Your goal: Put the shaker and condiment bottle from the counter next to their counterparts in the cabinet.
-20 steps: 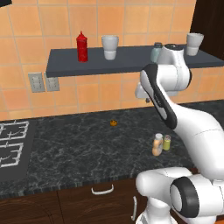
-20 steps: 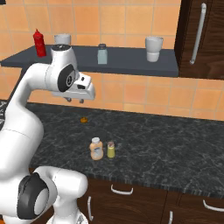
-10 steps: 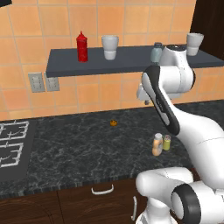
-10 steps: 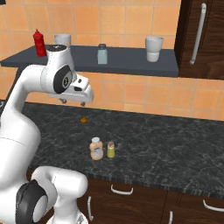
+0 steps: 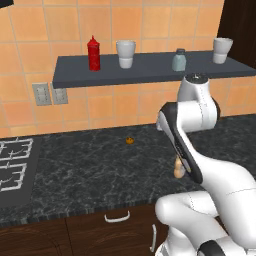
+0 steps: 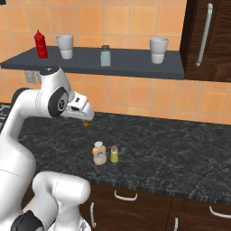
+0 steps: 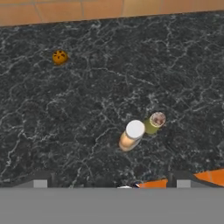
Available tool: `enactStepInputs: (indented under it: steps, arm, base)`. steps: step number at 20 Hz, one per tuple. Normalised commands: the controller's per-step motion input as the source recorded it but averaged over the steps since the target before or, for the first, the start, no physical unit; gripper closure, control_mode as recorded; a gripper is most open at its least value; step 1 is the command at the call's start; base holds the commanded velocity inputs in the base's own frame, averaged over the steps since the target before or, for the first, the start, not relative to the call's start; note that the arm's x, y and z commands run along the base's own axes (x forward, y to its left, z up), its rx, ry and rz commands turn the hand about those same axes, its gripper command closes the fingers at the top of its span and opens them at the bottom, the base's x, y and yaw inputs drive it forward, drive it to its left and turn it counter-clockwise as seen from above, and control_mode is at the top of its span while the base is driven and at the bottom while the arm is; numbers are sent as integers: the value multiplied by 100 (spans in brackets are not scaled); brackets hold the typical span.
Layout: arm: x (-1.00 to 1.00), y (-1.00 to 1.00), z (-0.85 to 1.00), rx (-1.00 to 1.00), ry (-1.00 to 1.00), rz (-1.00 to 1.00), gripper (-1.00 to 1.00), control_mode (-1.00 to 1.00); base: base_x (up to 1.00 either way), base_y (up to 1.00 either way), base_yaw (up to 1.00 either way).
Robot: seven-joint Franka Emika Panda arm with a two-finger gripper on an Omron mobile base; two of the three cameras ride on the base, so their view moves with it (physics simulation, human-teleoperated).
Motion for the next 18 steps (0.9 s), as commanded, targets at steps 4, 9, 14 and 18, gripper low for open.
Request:
enactStepInputs:
  steps: [4,9,14,18]
  arm:
    - [0,-5,-47,-5,-8,-16,-100,-100]
    - [0,-11,-25,0,0,-3,-100,-100]
    - [-1,-16,-26,0,0,-1,-100,-100]
    - [0,0,-23,-3,0,-3,-100,-100]
  base:
    - [0,0,0]
    - [0,0,0]
    - [0,0,0]
    - [0,0,0]
